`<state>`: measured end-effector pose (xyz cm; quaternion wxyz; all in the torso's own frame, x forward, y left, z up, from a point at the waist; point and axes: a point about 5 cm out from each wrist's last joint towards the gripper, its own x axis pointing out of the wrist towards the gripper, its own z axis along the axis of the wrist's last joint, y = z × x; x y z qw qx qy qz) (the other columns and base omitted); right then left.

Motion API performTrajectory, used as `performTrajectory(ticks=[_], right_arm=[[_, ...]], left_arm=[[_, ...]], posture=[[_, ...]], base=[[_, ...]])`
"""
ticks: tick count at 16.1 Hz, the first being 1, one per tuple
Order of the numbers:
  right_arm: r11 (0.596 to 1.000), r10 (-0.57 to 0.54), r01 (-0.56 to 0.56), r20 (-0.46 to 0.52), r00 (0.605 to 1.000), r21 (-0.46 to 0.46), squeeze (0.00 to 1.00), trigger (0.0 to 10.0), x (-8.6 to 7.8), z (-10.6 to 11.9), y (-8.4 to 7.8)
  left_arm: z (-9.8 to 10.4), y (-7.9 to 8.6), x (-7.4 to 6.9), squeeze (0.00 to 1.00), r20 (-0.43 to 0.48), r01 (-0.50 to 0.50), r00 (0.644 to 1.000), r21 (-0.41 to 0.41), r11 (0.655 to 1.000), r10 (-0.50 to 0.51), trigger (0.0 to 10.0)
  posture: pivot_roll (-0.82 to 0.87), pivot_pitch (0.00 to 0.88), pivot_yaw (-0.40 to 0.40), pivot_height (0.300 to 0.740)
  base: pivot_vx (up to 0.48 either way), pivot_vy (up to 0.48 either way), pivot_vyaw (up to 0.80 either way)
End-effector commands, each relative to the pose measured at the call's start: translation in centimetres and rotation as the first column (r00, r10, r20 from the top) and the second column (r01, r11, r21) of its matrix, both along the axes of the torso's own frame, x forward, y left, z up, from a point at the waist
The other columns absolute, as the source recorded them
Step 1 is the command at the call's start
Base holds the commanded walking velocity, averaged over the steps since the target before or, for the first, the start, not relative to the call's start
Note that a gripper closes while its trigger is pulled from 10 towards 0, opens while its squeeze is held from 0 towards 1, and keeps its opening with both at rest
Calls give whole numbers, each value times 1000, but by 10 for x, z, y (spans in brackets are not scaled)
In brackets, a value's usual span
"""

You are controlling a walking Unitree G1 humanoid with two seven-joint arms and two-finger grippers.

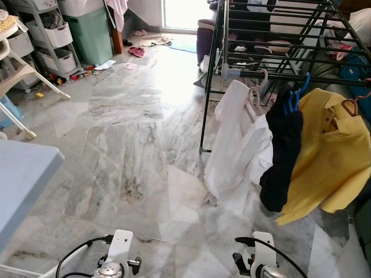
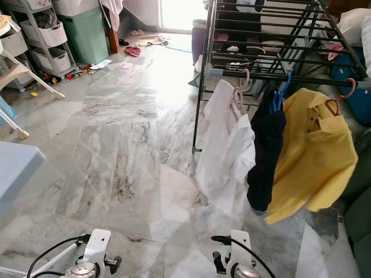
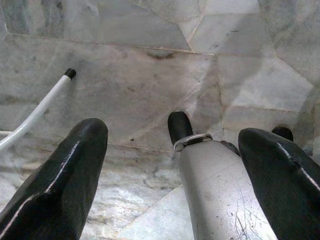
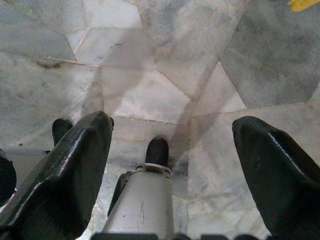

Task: Hang hanger

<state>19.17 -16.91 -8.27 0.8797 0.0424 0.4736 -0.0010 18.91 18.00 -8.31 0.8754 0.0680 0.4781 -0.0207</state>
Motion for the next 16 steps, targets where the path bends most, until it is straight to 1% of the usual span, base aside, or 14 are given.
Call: performTrajectory(ticks=[1,2,4,5,6,8,9,10,11,12,13,14,15,16], right_arm=[[982,187,-186,93,978,-26,0,10000,32,17,28],[981,183,-175,99,978,-84,0,10000,34,18,25],[981,181,-171,124,976,-90,0,10000,37,20,25],[976,205,-189,155,966,-111,0,10000,40,22,25],[982,182,-173,140,973,-72,0,10000,39,22,25],[981,173,-156,149,974,-118,0,10000,39,22,22],[981,168,-151,148,975,-122,0,10000,39,22,21],[981,166,-148,141,976,-128,0,10000,37,21,21],[986,139,-123,142,980,-114,0,10000,35,20,17],[989,107,-89,155,982,-114,0,10000,36,20,12],[992,71,-50,193,979,-114,0,10000,39,24,5],[994,31,-6,235,971,-108,0,10000,44,29,0],[995,-16,44,284,959,-92,0,10000,51,35,-4],[994,-62,90,326,943,-69,0,10000,59,41,-6]], left_arm=[[0,2,-3,0,35,-27,999,-53,998,29,10000],[-6,3,-15,0,5,-33,999,-28,999,33,10000],[-5,4,-14,0,11,-18,1000,-20,1000,19,10000],[-5,5,-14,0,13,-15,1000,-22,1000,16,10000],[-5,5,-14,0,18,-5,1000,-32,999,5,10000],[-5,5,-15,0,19,-7,1000,-34,999,8,10000],[-5,5,-15,0,20,-6,1000,-33,999,7,10000],[-5,5,-15,0,24,4,1000,-30,1000,-4,10000],[-2,7,-11,0,58,37,998,5,999,-37,10000],[1,6,-5,0,88,39,995,-3,999,-39,10000],[4,2,2,0,126,58,991,-21,998,-55,10000],[9,-3,10,0,164,101,982,-25,995,-95,10000],[15,-6,19,0,205,118,973,-46,992,-106,10000],[25,-7,35,0,258,150,957,-45,988,-134,10000]], posture=[[66,33,-152,740],[62,31,-148,740],[55,26,-140,740],[48,23,-134,740],[41,21,-129,740],[20,19,-112,740],[16,20,-109,740],[-6,29,-89,740],[-49,50,-55,740],[-85,74,-32,740],[-111,92,-20,740],[-139,115,-12,740],[-147,121,-12,740],[-145,120,-16,740]], base=[[0,0,0],[0,0,0],[0,0,0],[0,0,0],[0,0,0],[0,0,0],[0,0,0],[0,0,0],[0,0,0],[0,0,0],[0,0,0],[0,0,0],[0,0,0],[0,0,0]])
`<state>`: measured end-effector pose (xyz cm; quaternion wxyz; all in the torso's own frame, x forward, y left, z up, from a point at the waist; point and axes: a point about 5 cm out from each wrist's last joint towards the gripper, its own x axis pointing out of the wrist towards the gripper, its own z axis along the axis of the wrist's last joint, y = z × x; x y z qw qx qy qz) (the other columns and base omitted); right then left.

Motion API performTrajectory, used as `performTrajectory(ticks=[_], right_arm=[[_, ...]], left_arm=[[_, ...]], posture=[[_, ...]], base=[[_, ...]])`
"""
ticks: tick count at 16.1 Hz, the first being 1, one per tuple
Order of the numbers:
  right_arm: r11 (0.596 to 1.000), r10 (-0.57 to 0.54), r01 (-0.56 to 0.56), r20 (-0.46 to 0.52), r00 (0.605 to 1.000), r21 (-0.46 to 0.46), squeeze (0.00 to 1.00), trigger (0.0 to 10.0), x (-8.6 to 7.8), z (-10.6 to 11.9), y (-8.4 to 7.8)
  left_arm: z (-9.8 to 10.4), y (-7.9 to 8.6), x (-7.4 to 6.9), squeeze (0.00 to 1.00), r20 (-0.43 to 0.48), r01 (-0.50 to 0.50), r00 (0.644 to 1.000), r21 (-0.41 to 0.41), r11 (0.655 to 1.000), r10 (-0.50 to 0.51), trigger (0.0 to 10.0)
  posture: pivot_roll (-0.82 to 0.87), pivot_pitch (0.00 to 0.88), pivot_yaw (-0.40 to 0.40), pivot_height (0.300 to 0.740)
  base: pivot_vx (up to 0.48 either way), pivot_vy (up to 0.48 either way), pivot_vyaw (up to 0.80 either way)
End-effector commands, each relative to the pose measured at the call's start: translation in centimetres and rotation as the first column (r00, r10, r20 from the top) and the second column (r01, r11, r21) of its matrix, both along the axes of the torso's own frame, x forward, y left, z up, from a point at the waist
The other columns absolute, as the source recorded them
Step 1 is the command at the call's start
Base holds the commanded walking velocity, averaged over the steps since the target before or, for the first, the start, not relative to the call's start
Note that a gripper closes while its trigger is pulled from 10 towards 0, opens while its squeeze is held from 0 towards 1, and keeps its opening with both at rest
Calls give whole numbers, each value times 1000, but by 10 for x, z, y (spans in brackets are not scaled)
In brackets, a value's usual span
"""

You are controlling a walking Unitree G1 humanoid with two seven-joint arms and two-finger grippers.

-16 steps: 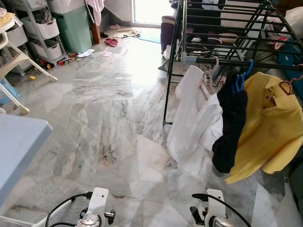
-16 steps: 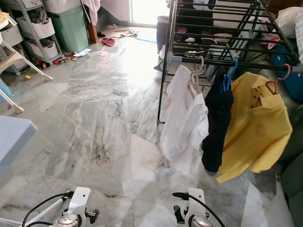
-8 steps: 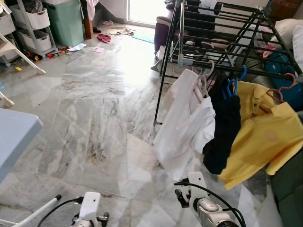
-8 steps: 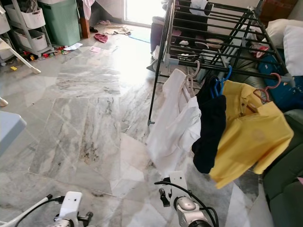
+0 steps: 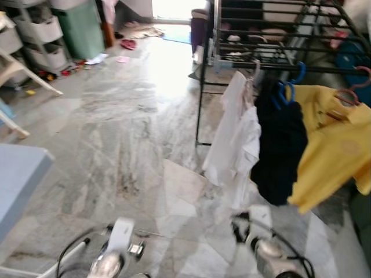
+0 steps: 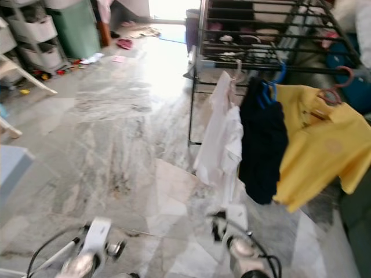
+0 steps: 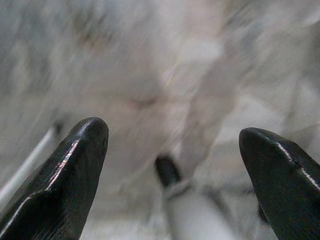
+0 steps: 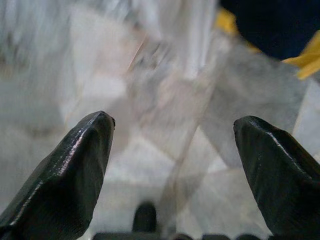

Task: Hang hanger

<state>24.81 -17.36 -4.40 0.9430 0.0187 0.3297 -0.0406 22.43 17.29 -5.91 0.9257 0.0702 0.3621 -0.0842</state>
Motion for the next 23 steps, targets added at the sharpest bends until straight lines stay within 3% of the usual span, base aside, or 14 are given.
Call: performTrajectory(ticks=[1,2,3,5,6,7,8,10,12,14,16,20,21,23], right_arm=[[999,-39,38,54,998,15,0,10000,10,9,0],[999,-38,36,72,997,23,0,10000,15,13,3],[1000,25,-25,102,994,-5,0,10000,23,19,12],[993,115,-106,184,976,-56,0,10000,35,32,19],[991,125,-110,238,963,-74,0,10000,41,40,20],[993,118,-107,346,931,-50,0,10000,49,57,21],[994,109,-98,418,902,-48,0,10000,53,69,18],[988,154,-118,499,853,-103,0,10000,52,87,11],[986,144,-71,549,823,-152,0,10000,38,101,-5],[977,157,-48,547,822,-207,0,10000,24,102,-10],[986,150,-88,537,830,-140,0,10000,5,99,-7],[973,212,-140,475,854,-182,0,10000,-7,97,-4],[967,234,-150,487,841,-206,0,10000,-4,103,-1],[978,178,-93,523,834,-184,0,10000,-1,114,-2]], left_arm=[[15,3,20,0,74,39,996,13,999,-40,10000],[28,7,37,0,114,17,993,-9,1000,-16,10000],[58,17,70,0,215,-21,976,-49,999,31,10000],[94,11,101,0,369,-24,927,-112,993,64,10000],[103,7,105,0,430,18,902,-124,992,38,10000],[113,2,104,0,509,78,860,-176,981,23,10000],[116,-1,96,0,539,122,842,-236,964,26,10000],[120,-1,77,0,588,157,809,-208,965,-4,10000],[121,8,43,0,622,119,783,-176,977,17,10000],[116,21,23,0,625,12,775,-157,987,90,10000],[110,27,2,0,597,-64,789,-162,985,149,10000],[110,18,-6,0,578,-65,806,-129,990,128,10000],[112,15,-1,0,569,-56,813,-133,990,122,10000],[120,11,9,0,575,-23,811,-155,988,109,10000]], posture=[[-138,104,-28,740],[-131,92,-41,740],[-124,97,-39,740],[-92,116,-51,740],[-100,126,-54,740],[-93,116,-62,740],[-91,113,-64,740],[-95,117,-60,740],[-81,130,-53,740],[-89,142,-63,740],[-89,150,-66,740],[-108,159,-66,740],[-106,157,-64,740],[-102,151,-64,740]], base=[[0,0,0],[0,0,0],[0,0,0],[0,0,0],[0,0,0],[0,0,0],[0,0,0],[0,0,0],[0,0,0],[0,0,0],[0,0,0],[0,0,0],[0,0,0],[0,0,0]])
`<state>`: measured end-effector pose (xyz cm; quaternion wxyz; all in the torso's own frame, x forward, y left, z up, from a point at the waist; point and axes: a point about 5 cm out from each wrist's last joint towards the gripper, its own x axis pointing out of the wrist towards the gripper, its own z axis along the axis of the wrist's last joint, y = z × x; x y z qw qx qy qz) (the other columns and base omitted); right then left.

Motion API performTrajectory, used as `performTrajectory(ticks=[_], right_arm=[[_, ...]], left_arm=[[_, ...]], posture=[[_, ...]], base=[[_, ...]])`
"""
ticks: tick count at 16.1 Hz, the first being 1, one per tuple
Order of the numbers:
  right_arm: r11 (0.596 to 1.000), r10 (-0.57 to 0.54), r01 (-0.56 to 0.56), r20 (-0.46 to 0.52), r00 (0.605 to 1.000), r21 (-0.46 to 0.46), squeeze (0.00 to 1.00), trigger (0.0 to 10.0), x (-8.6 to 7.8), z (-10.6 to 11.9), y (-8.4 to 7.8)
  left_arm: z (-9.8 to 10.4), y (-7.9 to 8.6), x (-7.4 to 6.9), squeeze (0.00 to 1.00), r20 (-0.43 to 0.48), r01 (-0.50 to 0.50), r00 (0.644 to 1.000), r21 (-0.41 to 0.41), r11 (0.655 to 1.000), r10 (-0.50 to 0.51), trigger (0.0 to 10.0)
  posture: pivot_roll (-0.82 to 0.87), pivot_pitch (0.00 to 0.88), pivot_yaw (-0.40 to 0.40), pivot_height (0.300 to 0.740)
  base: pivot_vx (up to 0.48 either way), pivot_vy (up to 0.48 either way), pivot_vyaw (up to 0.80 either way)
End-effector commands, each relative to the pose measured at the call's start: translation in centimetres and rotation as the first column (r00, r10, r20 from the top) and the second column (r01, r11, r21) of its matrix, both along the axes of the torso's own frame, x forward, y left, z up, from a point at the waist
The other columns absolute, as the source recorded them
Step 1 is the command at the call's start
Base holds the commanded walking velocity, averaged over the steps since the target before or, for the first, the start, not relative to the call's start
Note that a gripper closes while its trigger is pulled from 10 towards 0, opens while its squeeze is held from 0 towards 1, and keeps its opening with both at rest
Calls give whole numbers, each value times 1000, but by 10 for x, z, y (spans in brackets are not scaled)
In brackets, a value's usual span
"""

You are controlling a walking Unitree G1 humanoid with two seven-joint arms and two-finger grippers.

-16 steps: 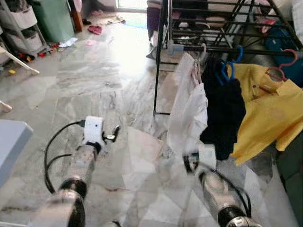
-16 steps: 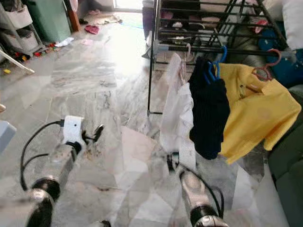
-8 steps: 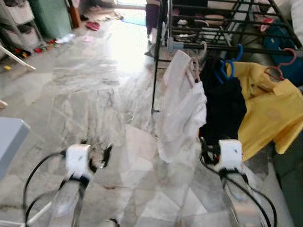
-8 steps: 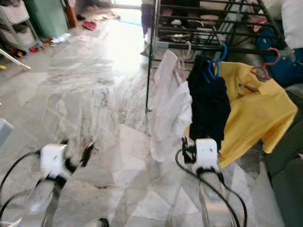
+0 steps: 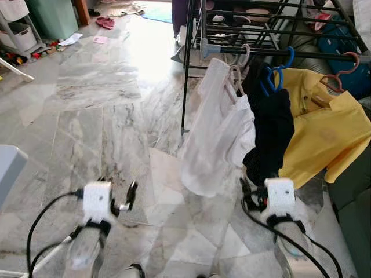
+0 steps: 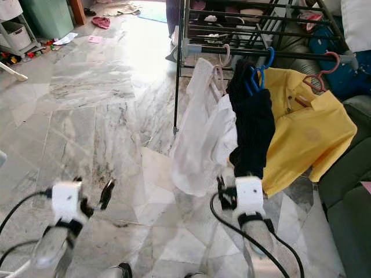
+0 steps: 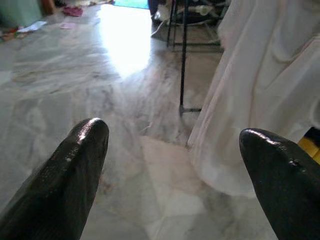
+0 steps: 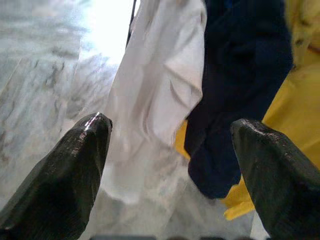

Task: Hang hanger

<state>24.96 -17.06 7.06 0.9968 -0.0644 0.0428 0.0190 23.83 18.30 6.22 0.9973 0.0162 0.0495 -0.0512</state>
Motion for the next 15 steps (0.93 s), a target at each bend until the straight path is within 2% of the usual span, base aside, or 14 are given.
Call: performTrajectory(ticks=[1,4,6,7,12,15], right_arm=[[999,-32,32,17,999,-10,0,10000,1,5,-5],[998,-67,67,11,998,-2,0,10000,0,7,-9],[997,-76,76,-2,997,-6,0,10000,-2,7,-9],[997,-81,81,7,997,-4,0,10000,-1,8,-8],[995,-102,101,27,994,7,0,10000,6,14,-6],[995,-96,97,51,994,1,0,10000,11,21,-2]], left_arm=[[-2,-2,2,0,-20,14,1000,-14,1000,-14,10000],[-9,-13,8,0,-38,117,992,-48,992,-119,10000],[-14,-9,13,0,-61,119,991,-49,992,-122,10000],[-17,-5,17,0,-70,114,991,-57,992,-118,10000],[-13,-6,24,0,-37,188,981,-75,979,-191,10000],[-8,-17,26,0,-11,244,969,-89,966,-246,10000]], posture=[[-106,146,-57,740],[-113,135,-55,740],[-116,130,-53,740],[-117,126,-49,740],[-112,127,-36,740],[-110,145,-30,740]], base=[[0,0,0],[0,0,-413],[0,0,-800],[0,0,0],[0,0,0],[0,0,-633]])
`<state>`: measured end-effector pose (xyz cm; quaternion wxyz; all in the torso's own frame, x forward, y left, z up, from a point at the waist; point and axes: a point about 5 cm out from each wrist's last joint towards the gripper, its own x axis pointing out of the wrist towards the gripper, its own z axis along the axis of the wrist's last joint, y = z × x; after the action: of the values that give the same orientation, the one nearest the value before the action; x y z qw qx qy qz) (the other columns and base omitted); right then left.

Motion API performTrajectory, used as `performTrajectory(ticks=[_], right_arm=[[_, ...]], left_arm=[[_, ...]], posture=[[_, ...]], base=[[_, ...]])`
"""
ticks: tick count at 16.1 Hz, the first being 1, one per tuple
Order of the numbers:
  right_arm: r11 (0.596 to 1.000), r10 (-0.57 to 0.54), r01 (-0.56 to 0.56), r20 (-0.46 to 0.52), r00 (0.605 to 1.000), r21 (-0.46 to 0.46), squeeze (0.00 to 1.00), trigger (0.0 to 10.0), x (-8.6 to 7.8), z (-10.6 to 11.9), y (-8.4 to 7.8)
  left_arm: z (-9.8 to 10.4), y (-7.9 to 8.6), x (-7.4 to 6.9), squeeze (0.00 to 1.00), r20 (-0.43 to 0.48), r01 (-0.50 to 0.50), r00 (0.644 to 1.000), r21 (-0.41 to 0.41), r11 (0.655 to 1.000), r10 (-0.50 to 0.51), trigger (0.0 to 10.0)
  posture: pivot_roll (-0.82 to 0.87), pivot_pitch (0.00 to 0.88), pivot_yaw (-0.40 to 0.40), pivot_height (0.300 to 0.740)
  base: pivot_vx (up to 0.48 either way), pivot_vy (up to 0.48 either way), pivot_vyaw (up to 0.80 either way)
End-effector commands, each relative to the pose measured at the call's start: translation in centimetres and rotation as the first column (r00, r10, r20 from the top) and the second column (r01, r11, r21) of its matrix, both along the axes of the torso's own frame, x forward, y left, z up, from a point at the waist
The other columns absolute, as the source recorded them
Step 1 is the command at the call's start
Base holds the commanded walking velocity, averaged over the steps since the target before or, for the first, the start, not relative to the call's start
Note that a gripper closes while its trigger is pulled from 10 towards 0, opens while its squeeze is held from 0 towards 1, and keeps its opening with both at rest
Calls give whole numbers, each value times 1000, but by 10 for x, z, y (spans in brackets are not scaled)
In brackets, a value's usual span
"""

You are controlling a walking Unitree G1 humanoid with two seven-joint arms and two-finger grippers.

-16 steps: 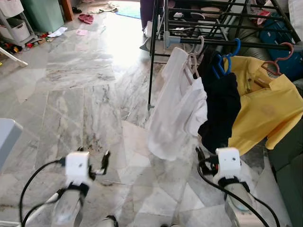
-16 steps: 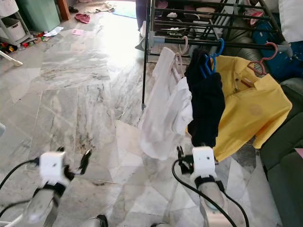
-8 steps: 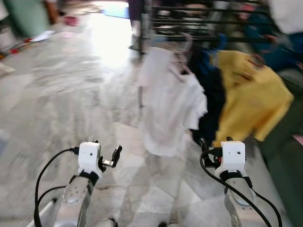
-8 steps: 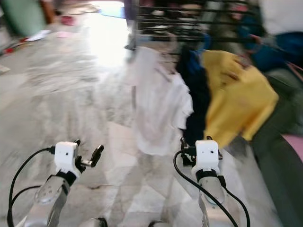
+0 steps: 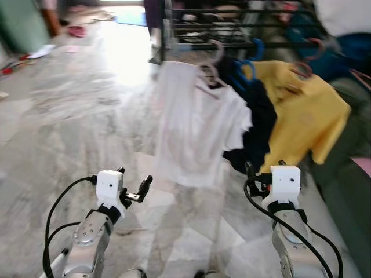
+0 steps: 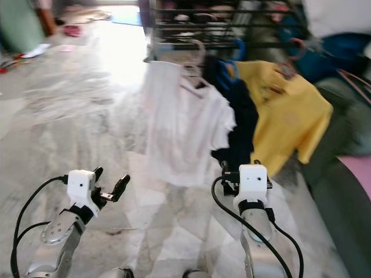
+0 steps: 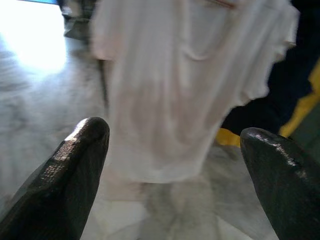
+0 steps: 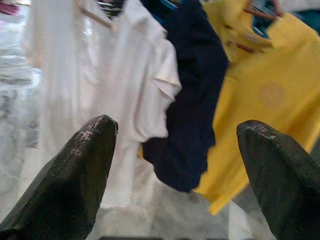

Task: Hang hanger

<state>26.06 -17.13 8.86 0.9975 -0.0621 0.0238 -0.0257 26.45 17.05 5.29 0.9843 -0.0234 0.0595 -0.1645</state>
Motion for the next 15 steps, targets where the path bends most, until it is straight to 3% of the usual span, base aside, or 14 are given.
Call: performTrajectory(ticks=[1,6,12,15], right_arm=[[1000,-8,8,8,1000,-5,0,10000,1,3,-1],[999,-5,6,27,1000,-35,0,10000,9,12,-8],[999,11,-10,33,999,-30,0,10000,16,14,-2],[999,20,-19,32,999,-27,0,10000,17,14,1]], left_arm=[[1,-6,0,0,5,29,1000,-6,1000,-29,10000],[4,-5,2,0,32,39,999,-3,999,-39,10000],[3,-16,-2,0,44,88,995,-28,996,-87,10000],[3,-19,-2,0,42,105,994,-30,994,-104,10000]], posture=[[-113,157,-30,740],[-129,184,-45,740],[-121,186,-52,740],[-119,184,-53,740]], base=[[0,0,-425],[0,0,0],[0,0,-698],[80,0,0]])
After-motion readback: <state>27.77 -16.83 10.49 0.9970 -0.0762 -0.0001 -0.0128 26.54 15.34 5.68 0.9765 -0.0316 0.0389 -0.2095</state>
